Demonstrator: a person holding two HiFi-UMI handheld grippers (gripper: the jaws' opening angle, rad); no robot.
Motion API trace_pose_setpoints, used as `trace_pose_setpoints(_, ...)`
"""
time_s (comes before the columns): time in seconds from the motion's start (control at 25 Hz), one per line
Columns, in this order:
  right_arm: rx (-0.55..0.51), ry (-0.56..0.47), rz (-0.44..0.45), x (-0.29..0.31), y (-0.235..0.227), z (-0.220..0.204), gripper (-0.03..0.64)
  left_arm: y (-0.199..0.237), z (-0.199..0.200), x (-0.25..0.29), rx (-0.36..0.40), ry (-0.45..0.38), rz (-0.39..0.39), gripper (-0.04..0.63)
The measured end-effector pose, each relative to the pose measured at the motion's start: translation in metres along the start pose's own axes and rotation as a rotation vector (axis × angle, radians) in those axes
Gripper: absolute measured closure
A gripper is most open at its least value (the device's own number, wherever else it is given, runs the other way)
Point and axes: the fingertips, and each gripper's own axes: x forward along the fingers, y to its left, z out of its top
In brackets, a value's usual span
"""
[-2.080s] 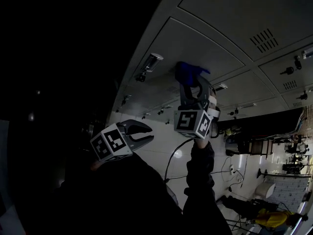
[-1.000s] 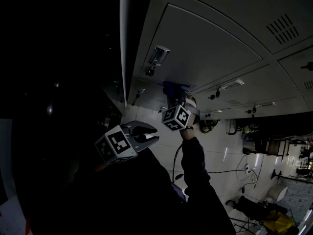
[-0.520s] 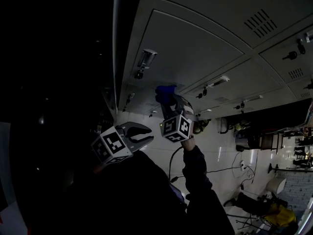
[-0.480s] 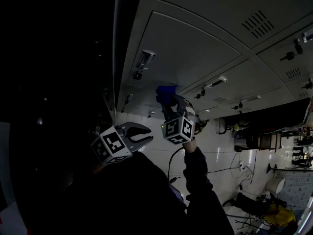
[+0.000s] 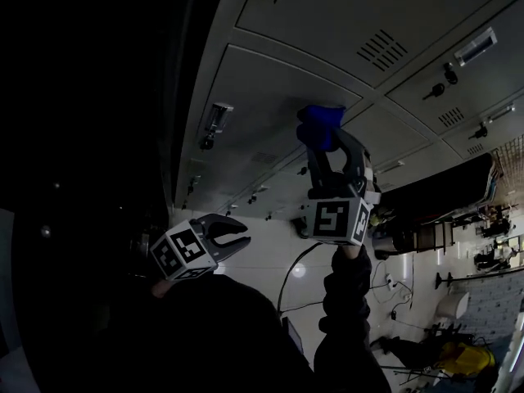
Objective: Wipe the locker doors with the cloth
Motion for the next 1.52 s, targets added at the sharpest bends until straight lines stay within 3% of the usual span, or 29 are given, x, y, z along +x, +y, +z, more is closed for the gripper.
trace_pose_setpoints(0.2, -0.025, -0.010, -0.126, 0.005, -0.055, 0.010, 0.492, -0.004, 0.000, -0.001, -0.012, -0.019, 0.023, 0.540)
trace_pose_setpoints(0.4, -0.053, 0.019, -0.137, 0.023, -0.053, -0.005, 0.493, -0.004, -0.002, -0.005, -0.031, -0.029, 0.059, 0.540)
trace_pose_setpoints(1.0, -0.033, 0.085, 0.033, 0.056, 0.082, -0.068, 0.492, -0.004, -0.005, 0.001, -0.031, 0.010, 0.083, 0.540)
trace_pose_setpoints(1.52, -0.009, 0.115, 0.172, 0.081, 0.197, -0.110, 0.492, 0.001, -0.005, 0.013, -0.017, 0.116, 0.058, 0.540)
